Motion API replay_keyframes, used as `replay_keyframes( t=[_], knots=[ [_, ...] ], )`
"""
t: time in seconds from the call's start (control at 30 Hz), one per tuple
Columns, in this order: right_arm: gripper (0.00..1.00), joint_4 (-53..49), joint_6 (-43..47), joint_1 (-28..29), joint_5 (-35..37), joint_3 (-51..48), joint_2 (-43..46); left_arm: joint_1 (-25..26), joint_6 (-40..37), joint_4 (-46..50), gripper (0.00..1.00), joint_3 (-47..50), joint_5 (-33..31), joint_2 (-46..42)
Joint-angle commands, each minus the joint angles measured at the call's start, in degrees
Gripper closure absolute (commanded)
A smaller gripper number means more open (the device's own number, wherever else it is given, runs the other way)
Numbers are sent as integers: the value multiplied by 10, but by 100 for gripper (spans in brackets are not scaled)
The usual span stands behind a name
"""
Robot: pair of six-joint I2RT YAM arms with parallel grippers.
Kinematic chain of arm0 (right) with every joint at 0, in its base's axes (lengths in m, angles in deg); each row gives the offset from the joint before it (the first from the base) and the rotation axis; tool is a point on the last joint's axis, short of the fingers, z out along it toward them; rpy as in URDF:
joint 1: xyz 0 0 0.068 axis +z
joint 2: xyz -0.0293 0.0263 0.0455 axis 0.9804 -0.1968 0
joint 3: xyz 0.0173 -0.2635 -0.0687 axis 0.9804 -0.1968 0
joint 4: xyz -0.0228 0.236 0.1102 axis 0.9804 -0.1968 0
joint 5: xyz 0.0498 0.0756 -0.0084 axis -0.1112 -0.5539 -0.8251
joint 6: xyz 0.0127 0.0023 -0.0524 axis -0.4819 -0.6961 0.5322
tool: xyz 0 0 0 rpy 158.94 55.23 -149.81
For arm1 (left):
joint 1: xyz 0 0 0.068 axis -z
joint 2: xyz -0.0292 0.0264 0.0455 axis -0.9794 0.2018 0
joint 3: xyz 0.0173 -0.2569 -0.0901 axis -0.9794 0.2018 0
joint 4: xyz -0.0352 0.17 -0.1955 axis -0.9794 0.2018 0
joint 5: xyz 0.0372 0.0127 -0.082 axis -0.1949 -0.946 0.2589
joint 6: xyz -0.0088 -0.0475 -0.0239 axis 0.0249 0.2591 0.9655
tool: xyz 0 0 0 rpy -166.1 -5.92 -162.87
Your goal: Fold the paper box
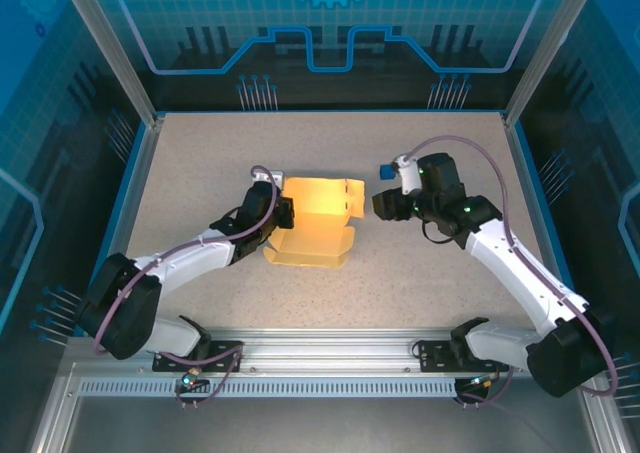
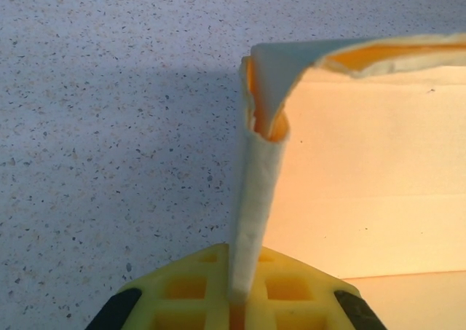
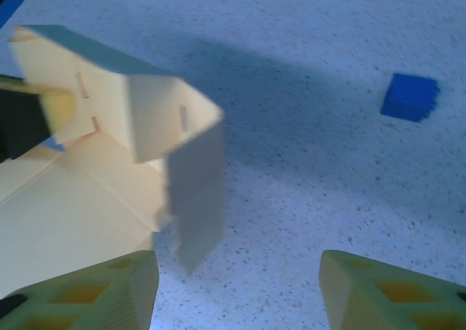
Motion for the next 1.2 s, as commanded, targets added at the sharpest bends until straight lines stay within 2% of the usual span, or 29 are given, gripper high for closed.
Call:
replay_keyframes(
  t=[0.0,0.27,0.53,0.8,1.17],
  knots=[
    [40,32,-20,-35,-70,-37,-7,-5,14,5,100,6,18,-23],
    [44,113,-13,-17,-154,-47,-66,-4,17,13,100,3,28,-33],
    [47,135,-7,6,-159,-31,-101,-5,19,12,100,3,35,-32],
    [46,143,-8,30,-159,-15,-116,-4,19,9,100,5,40,-27],
    [48,150,-18,60,-125,9,-146,-5,20,8,100,4,47,-24]
  ],
)
